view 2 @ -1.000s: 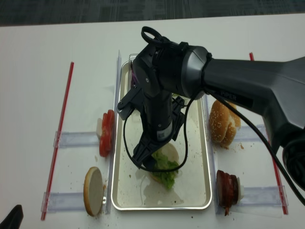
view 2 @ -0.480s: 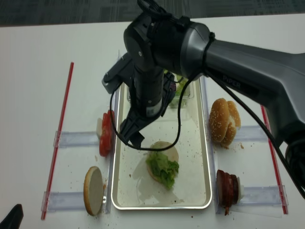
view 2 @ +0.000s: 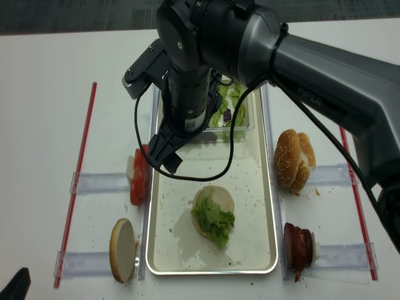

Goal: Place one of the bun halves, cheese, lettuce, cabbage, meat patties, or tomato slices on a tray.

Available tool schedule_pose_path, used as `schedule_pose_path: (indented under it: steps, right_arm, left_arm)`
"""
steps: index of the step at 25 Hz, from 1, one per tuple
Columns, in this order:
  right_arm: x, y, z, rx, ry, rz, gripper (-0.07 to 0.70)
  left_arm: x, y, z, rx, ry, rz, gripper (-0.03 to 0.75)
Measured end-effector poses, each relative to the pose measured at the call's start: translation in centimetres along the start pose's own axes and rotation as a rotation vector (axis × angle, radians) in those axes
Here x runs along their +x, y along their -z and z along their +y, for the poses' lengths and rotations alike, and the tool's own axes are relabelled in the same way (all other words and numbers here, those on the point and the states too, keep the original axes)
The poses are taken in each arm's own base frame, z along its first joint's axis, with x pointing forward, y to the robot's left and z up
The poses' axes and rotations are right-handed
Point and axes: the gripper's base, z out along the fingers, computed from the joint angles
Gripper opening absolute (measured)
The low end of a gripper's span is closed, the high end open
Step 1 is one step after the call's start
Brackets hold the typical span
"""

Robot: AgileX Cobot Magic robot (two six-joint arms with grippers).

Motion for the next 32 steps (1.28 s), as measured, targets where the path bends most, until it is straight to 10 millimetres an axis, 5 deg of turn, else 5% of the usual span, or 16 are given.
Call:
schedule_pose_path:
  steps: [15,32]
  right_arm:
    - [0.1,0.0,-0.9,0.060,0.039,0.011,0.692]
    - [4.0,1.7,-15.6,0.097,-0.319,-0.007,0.680]
  left_arm:
    - [0.0,0.0,0.0,0.000,0.000,0.000,0.409]
    - [0.0,0.0,0.0,0.000,0.000,0.000,0.409]
